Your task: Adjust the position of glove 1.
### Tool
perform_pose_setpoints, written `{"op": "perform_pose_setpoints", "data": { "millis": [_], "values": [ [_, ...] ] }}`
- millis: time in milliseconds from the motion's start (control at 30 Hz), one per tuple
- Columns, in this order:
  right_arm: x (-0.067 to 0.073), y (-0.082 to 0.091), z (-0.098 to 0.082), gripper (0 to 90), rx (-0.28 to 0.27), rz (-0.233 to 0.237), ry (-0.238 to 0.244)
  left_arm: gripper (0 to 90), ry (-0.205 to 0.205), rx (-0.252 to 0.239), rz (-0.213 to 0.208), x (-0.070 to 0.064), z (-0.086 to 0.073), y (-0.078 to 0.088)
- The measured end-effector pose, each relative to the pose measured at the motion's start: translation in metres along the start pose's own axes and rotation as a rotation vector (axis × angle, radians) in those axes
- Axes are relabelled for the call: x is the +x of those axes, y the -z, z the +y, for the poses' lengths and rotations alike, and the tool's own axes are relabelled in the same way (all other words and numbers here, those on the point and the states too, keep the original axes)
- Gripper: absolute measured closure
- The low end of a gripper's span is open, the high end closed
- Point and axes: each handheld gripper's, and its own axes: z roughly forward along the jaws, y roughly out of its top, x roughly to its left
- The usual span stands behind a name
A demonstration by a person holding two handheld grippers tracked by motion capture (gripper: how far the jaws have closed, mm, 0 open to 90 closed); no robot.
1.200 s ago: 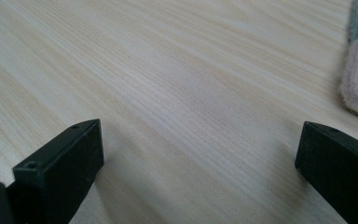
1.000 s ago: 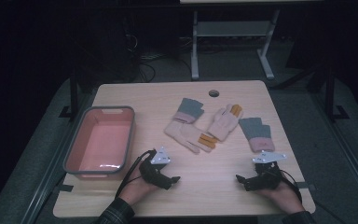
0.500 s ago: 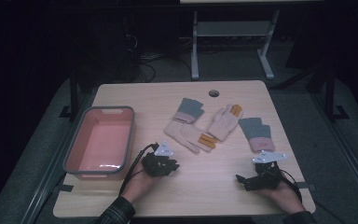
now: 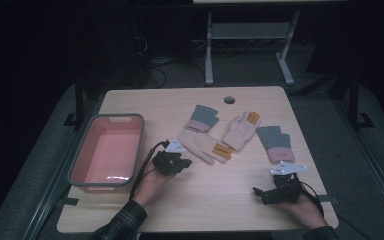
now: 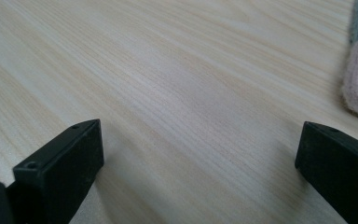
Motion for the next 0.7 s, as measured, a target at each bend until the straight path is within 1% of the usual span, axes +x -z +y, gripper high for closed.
{"op": "perform_pose_setpoints", "data": {
  "millis": [67,133,300,400,500,567,633,700],
  "values": [
    [0.0,0.0,0.0,0.8,-0.001,0.0,0.001,89.5,0.004,-0.006,0.015,0.006,0.004,-0.002],
    [0.0,0.0,0.0,0.8,-0.001,0.0,0.001,89.5,-0.003,-0.009,0.036,0.011,0.009,-0.004],
    [0.0,0.0,0.0,0.8,-0.002,0.003,0.004,89.4,0.008,-0.029,0.074,0.023,0.019,-0.01],
    [0.0,0.0,0.0,0.8,-0.001,0.004,0.005,89.5,0.01,-0.028,0.106,0.032,0.024,-0.017],
    [0.0,-0.001,0.001,0.8,-0.002,0.006,0.006,89.5,0.017,-0.02,0.124,0.039,0.027,-0.025],
    [0.0,-0.001,0.0,0.8,-0.002,0.006,0.007,89.5,0.024,-0.016,0.124,0.042,0.028,-0.03],
    [0.0,-0.001,0.001,0.8,-0.002,0.008,0.008,89.4,0.017,-0.009,0.125,0.045,0.029,-0.037],
    [0.0,-0.001,0.001,0.8,-0.002,0.009,0.009,89.4,0.024,-0.002,0.12,0.047,0.029,-0.044]
  ]
}}
